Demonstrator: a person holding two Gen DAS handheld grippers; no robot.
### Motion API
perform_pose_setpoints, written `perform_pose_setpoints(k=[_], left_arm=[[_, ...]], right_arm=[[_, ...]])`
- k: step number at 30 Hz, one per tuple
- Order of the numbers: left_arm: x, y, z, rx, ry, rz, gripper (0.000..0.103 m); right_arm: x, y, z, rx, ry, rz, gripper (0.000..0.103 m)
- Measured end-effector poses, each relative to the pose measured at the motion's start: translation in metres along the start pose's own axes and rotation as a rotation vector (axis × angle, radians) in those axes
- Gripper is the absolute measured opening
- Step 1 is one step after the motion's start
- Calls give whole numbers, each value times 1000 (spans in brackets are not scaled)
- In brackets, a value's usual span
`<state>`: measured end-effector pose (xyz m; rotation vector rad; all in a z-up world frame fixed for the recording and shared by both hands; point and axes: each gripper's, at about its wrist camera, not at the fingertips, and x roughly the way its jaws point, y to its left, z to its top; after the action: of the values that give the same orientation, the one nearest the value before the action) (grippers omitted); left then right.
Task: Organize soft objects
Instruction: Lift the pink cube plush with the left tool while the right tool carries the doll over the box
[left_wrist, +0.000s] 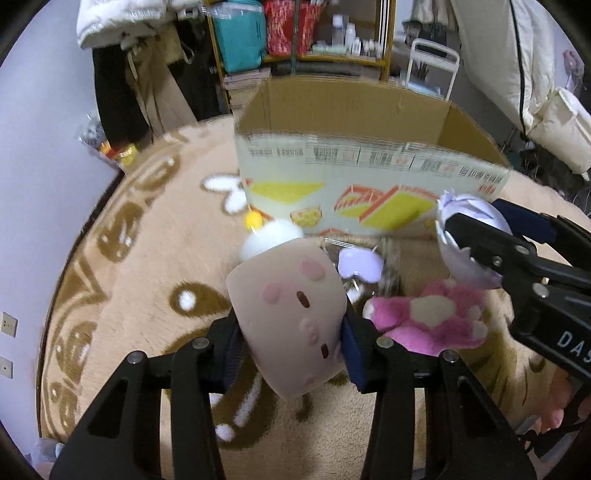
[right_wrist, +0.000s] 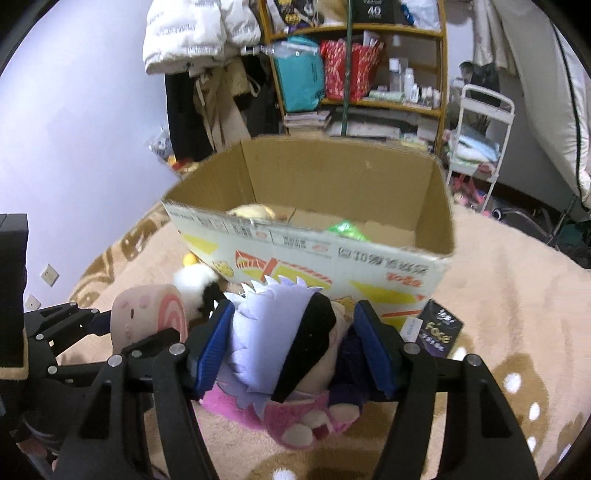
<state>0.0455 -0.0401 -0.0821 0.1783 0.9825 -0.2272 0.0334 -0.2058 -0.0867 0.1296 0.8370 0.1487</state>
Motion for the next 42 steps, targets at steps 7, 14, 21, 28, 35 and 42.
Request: perform_pose_setpoints(k=[7, 14, 21, 28, 35, 42], left_arm=[[-40, -2, 2, 33, -197, 17, 44], [-80, -7, 0, 59, -396, 50, 44], [-105, -4, 8, 50, -515, 69, 44], [-113, -4, 28, 66, -578, 65, 44], [-110, -12, 55, 99, -616, 82, 44], [-92, -12, 85, 73, -588, 52, 44]], right_arm=[[-46, 1, 4, -6, -125, -15, 70], [-86, 8, 9, -23, -290, -46, 70], [-99, 12, 18, -28, -368, -58, 70], [-98, 6, 35, -44, -407, -68, 70], [-93, -2, 57, -41, -430, -68, 70], [-78, -12, 73, -20, -417, -52, 70]])
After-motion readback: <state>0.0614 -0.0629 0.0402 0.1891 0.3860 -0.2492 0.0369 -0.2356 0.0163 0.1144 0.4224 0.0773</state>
